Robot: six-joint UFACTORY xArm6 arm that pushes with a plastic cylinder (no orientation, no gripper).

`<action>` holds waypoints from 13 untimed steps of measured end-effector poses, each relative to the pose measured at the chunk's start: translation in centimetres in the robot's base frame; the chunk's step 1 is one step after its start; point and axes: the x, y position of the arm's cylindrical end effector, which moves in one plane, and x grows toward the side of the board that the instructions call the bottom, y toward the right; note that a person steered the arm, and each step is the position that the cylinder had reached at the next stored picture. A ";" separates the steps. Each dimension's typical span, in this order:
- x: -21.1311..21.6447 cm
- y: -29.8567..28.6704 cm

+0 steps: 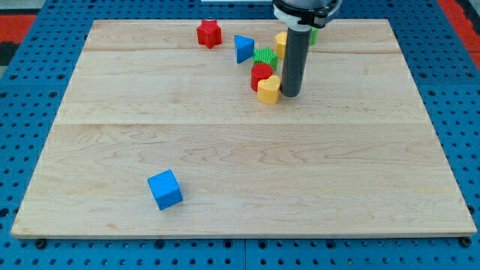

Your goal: Move the blue cube to the center

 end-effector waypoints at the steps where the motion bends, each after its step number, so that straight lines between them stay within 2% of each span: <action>1: 0.0 -0.5; 2: 0.5 0.7; 3: 7.4 4.2; 4: 14.7 1.8; 5: 14.3 -6.2; 6: 12.1 -13.2; 7: 13.0 -19.1; 8: 18.7 -22.3; 9: 23.1 -21.1; 11: 17.4 -19.6; 12: 17.0 -15.4; 13: 17.8 -14.4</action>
